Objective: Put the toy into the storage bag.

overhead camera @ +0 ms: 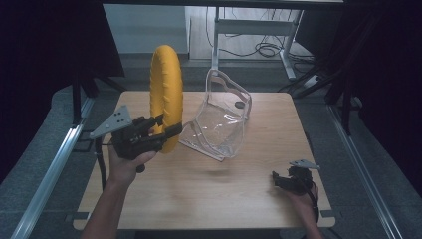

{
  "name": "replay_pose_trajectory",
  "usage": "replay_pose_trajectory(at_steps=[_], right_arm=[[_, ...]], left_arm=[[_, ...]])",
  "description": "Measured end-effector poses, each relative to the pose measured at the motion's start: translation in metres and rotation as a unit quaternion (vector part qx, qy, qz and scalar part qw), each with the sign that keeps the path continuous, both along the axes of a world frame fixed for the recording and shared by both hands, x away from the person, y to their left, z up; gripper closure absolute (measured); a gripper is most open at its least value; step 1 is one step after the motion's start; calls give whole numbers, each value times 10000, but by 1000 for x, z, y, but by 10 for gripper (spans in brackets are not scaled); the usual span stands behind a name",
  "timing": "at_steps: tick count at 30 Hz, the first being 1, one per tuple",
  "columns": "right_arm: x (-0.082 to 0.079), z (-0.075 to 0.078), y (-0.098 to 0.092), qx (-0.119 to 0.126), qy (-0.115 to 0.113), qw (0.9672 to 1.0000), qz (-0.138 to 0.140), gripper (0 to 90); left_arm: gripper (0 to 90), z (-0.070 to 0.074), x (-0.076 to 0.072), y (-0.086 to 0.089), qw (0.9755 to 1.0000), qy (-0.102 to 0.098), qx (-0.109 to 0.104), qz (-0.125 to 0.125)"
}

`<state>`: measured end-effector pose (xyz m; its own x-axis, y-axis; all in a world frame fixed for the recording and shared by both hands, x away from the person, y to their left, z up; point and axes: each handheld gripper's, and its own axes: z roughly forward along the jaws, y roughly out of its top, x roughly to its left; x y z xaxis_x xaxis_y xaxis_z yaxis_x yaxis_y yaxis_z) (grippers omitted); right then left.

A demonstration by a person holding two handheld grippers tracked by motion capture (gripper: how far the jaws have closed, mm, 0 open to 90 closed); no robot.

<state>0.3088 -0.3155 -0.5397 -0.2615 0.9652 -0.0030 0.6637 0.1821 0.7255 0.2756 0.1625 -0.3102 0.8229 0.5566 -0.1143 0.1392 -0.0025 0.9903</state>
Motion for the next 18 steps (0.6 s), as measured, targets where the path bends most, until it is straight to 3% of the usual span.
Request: replay_pose_trajectory(at_steps=[6,12,18], right_arm=[[0,0,0,9,5,10000,-6,165],[0,0,0,5,2,10000,-6,164],[0,0,0,6,0,10000,-9,164]], left_arm=[[512,7,3,-13,9999,-122,81,8],[513,14,6,-24,9998,-180,-10,-48],[513,20,7,-35,9995,-306,37,-84]])
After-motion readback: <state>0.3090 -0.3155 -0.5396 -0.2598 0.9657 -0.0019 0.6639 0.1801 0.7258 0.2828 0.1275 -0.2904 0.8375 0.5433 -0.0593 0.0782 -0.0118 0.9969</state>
